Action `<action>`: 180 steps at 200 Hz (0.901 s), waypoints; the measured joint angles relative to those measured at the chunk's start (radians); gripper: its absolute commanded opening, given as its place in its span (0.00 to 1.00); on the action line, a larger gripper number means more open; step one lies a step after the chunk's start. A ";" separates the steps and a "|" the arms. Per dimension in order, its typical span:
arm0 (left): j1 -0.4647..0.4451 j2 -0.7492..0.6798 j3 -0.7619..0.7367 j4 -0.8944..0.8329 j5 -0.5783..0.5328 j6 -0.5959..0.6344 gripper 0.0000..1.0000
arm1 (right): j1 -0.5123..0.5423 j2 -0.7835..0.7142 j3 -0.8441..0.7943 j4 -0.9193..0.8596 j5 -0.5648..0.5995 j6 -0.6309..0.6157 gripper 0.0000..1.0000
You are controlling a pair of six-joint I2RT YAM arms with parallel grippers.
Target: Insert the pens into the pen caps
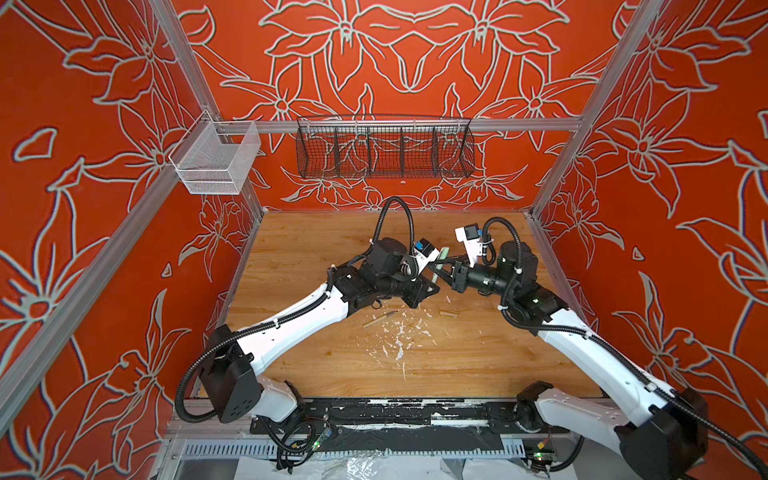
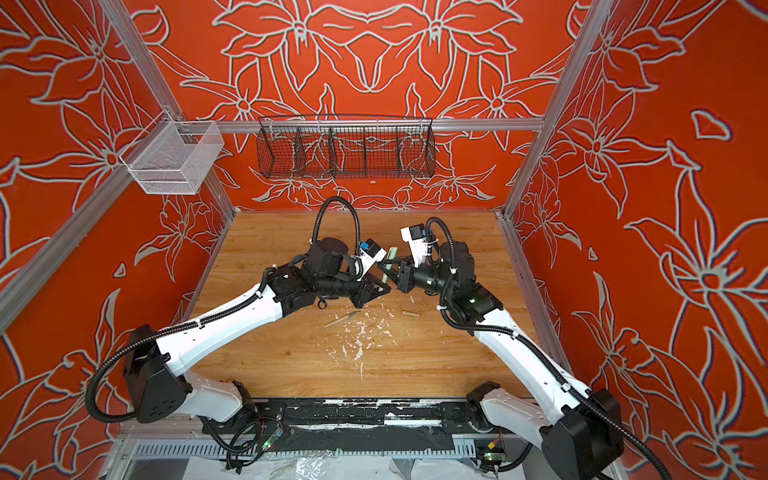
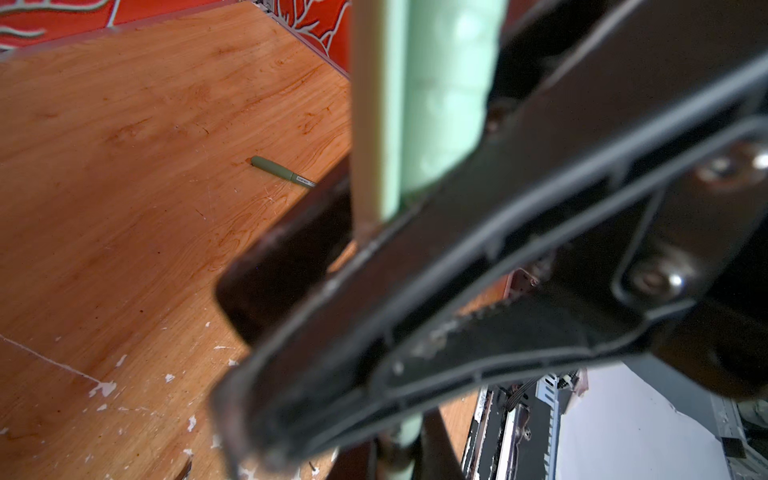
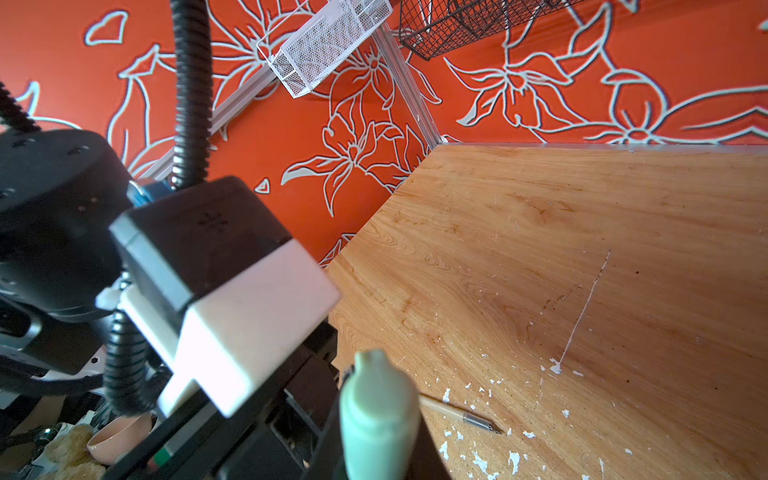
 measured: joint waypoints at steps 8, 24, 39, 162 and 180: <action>0.000 0.000 0.000 0.000 -0.001 -0.001 0.00 | 0.001 -0.001 -0.001 0.000 0.003 0.000 0.00; 0.000 0.000 0.000 0.000 -0.005 -0.001 0.00 | 0.003 -0.004 -0.003 -0.001 0.007 0.000 0.12; 0.000 0.000 0.000 -0.001 -0.006 -0.003 0.00 | 0.004 -0.013 -0.005 -0.008 0.018 -0.003 0.28; 0.018 -0.001 0.006 -0.031 0.033 -0.024 0.00 | -0.056 -0.152 0.008 -0.168 0.111 -0.011 0.46; 0.018 -0.006 0.006 -0.031 0.050 -0.024 0.00 | -0.072 -0.127 0.008 -0.134 0.070 0.007 0.46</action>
